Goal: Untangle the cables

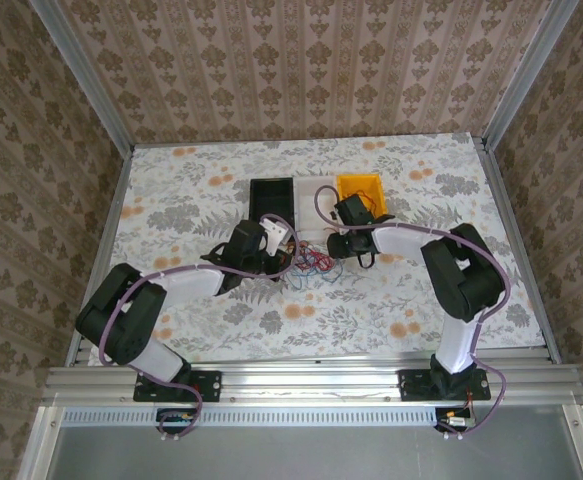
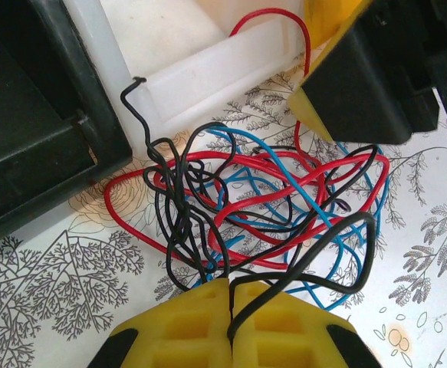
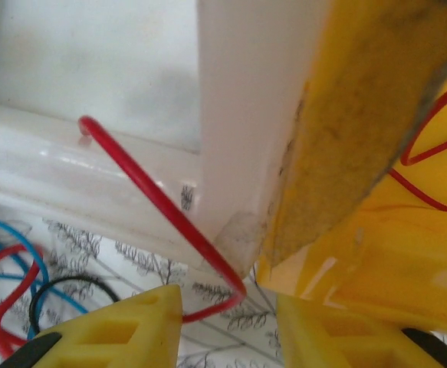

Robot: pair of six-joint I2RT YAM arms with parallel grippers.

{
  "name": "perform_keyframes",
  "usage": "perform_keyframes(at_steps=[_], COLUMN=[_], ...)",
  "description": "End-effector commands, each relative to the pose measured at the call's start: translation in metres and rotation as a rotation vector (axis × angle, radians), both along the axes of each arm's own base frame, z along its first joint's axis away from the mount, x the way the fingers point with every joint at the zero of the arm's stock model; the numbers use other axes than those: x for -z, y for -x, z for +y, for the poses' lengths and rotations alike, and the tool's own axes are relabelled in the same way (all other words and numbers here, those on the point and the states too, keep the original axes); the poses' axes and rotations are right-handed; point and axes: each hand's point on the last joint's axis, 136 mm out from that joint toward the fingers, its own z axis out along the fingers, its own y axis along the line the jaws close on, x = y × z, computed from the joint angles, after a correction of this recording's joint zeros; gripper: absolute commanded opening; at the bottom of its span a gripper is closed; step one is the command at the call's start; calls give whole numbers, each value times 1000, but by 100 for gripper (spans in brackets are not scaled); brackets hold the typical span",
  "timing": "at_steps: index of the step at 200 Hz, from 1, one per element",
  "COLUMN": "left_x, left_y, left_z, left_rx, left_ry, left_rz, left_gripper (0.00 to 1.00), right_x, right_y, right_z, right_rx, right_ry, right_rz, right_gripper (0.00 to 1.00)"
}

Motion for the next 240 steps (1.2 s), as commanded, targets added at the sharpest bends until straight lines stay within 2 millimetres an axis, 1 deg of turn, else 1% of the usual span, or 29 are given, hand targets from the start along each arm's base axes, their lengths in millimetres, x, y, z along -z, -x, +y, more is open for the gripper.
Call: perform_keyframes(at_steps=[1,13,19,44,55,70,80,103,120,123,126,139,152,167,185,200,213,218,231,235,240], left_x=[9,11,11,15,16,18,21,30,39,40,41,44,47,52,55,59,60,60,57,55,51], left_y=[4,3,3,2,1,-2,-5,-16,-24,-25,-27,-30,-32,-33,-35,-34,-33,-32,-29,-28,-26], left_z=[1,1,1,0,0,1,5,18,33,36,38,48,58,71,90,107,110,108,91,85,77], left_rx=[17,17,16,10,10,-6,-28,-111,-190,-204,-216,-259,-301,-356,-439,-506,-514,-497,-412,-386,-348], left_ry=[-13,-15,-16,-20,-22,-30,-46,-115,-182,-192,-202,-240,-276,-325,-375,-410,-421,-418,-381,-370,-357], left_rz=[28,31,32,40,40,38,35,31,34,35,34,36,38,50,63,83,89,89,76,69,56], left_gripper=[0,0,0,0,0,0,0,0,0,0,0,0,0,0,0,0,0,0,0,4,13], right_x=[-6,-3,-2,-1,-8,-25,-41,-95,-134,-135,-150,-177,-201,-226,-249,-262,-265,-265,-260,-257,-257], right_y=[-21,-21,-22,-19,-18,-13,-9,-2,1,1,2,3,4,4,4,5,4,4,4,4,4], right_z=[8,11,12,11,8,3,-3,-21,-45,-50,-56,-80,-102,-121,-133,-134,-127,-122,-112,-106,-102], right_rx=[6,1,-2,-10,-11,-5,3,58,137,151,173,253,332,392,419,403,364,343,303,282,265], right_ry=[-33,-44,-48,-46,-48,-53,-52,-50,-12,4,8,54,75,60,36,10,-13,-30,-68,-85,-101], right_rz=[-53,-52,-53,-60,-86,-132,-169,-300,-415,-422,-461,-540,-607,-667,-724,-752,-753,-749,-728,-718,-714], right_gripper=[35,32,29,7,1,0,0,0,0,0,0,0,0,0,0,0,0,0,0,0,0])
